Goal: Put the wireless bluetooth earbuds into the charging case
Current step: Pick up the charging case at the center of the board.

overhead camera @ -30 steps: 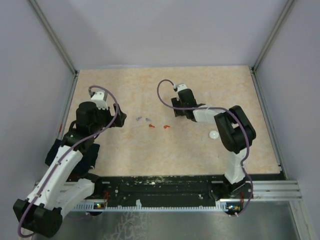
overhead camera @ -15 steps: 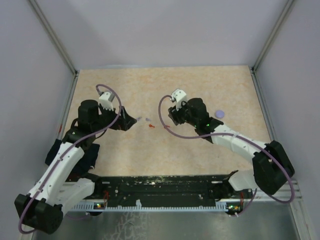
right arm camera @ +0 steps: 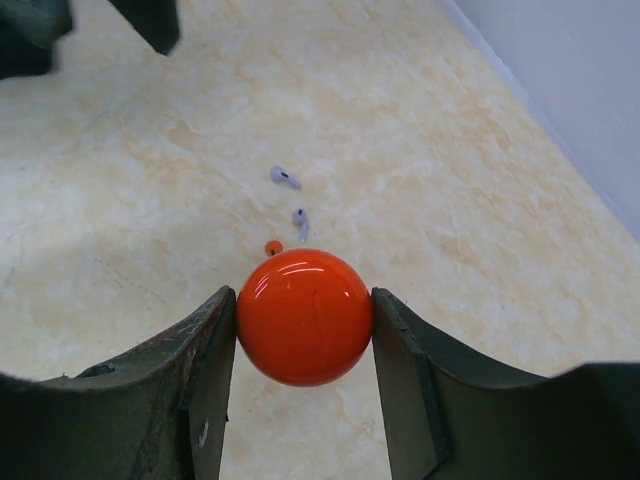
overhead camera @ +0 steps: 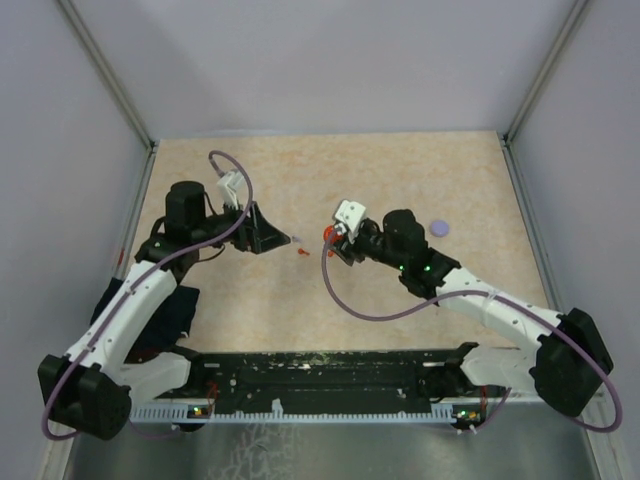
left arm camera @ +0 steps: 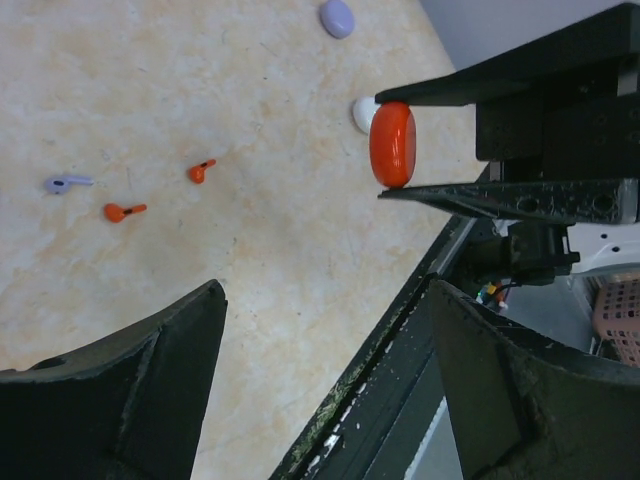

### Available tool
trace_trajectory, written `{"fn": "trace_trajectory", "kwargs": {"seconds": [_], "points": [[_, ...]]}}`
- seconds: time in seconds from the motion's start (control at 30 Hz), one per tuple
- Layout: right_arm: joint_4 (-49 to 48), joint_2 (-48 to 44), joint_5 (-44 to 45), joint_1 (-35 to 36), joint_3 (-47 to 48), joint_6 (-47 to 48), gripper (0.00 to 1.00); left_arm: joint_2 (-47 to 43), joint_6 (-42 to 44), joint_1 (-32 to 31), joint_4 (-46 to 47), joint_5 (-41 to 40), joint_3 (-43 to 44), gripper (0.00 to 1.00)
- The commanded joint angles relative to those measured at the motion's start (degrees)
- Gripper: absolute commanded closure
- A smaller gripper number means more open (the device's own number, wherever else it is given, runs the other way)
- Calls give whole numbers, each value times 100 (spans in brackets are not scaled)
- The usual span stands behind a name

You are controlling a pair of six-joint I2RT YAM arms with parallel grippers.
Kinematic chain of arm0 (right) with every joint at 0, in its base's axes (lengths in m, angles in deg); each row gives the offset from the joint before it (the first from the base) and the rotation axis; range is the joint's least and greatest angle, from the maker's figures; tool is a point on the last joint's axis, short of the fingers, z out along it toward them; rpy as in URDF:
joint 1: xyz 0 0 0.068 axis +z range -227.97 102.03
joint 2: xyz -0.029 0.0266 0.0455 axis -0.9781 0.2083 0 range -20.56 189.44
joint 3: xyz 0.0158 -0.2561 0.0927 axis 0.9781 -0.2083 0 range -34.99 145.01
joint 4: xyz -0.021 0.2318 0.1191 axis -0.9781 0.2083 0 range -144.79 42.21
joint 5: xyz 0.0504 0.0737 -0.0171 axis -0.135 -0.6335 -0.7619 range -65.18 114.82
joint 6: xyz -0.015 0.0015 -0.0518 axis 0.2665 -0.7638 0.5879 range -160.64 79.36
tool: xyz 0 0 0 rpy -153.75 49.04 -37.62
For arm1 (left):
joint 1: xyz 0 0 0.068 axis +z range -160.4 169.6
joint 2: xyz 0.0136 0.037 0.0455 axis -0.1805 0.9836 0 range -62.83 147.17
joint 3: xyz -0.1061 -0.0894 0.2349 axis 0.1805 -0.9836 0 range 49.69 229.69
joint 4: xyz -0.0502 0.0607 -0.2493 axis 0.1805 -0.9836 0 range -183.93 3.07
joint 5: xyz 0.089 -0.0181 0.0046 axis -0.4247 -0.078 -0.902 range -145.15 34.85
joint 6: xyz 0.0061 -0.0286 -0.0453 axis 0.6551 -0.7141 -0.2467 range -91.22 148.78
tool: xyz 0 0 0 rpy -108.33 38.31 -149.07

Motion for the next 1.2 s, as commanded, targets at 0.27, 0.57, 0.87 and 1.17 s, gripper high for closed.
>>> {"fn": "trace_trajectory", "kwargs": {"seconds": [0.27, 0.57, 0.87, 1.17], "points": [[-257, -110, -309, 711, 267, 1402, 62, 634, -297, -170, 316, 1091, 504, 24], [-74, 184, -254, 983, 656, 1783, 62, 896, -320, -466, 406, 1251, 550, 33], [24, 356, -259, 1140, 857, 1865, 62, 992, -185, -626, 403, 1195, 559, 41], [7, 394, -242, 1249, 912, 1909, 62, 1074, -95, -707, 311, 1170, 689, 48]]}}
